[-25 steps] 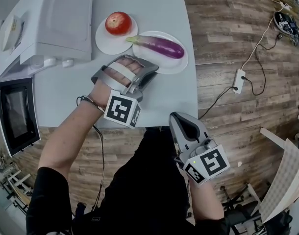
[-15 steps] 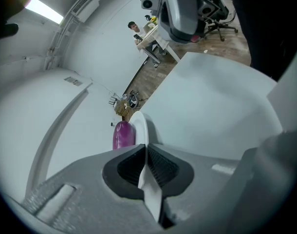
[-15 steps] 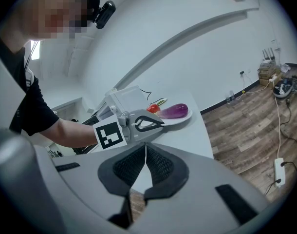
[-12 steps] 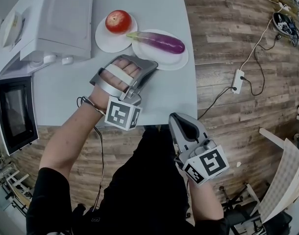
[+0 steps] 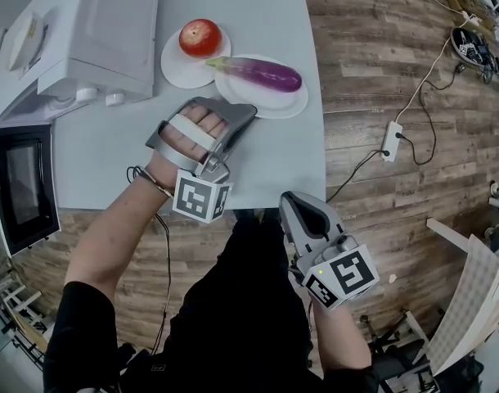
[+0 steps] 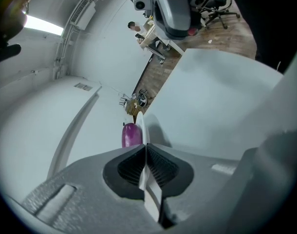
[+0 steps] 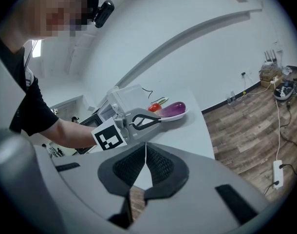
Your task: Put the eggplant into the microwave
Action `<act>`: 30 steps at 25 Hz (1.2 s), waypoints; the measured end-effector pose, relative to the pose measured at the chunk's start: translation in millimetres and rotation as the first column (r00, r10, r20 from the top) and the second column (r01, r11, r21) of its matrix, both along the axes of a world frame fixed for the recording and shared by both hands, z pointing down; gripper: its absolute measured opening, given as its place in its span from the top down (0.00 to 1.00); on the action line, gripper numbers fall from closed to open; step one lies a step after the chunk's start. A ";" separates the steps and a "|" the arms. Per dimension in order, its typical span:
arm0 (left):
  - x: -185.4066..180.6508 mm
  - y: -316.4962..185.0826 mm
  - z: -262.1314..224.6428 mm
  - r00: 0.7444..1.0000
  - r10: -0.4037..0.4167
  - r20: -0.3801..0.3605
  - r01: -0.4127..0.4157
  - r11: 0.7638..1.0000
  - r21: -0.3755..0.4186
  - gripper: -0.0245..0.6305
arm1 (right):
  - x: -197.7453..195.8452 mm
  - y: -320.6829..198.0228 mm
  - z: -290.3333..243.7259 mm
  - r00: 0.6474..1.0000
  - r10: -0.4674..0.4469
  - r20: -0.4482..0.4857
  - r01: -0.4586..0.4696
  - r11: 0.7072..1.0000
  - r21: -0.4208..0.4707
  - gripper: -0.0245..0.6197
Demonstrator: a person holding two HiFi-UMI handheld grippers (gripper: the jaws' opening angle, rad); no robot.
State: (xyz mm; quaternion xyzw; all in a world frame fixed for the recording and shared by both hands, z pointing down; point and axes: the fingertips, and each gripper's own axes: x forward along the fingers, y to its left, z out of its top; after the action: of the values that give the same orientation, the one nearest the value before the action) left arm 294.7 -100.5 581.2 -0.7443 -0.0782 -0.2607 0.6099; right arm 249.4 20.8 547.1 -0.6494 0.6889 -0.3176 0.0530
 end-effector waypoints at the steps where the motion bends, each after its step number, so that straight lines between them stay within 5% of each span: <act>1: -0.4 0.5 -1.9 1.000 0.002 -0.008 -0.002 1.000 0.007 0.94 | -0.9 -0.2 -0.7 1.000 -0.002 -0.001 0.002 1.000 -0.001 0.94; 15: -23.1 15.1 -61.7 0.991 -0.045 -0.125 0.052 0.998 0.047 0.94 | -1.9 -9.8 -51.2 0.997 -0.053 -0.053 0.055 0.998 0.036 0.94; 30: -72.5 10.2 -170.2 0.964 -0.176 -0.200 0.200 0.974 0.108 0.93 | -5.5 -23.3 -137.5 0.982 -0.139 -0.126 0.152 0.983 0.102 0.94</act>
State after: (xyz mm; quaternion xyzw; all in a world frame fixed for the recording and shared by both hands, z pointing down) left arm 222.2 -90.3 411.0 -0.7294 0.0679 -0.2501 0.6331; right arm 243.9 -2.5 409.6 -0.6110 0.7531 -0.2428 0.0249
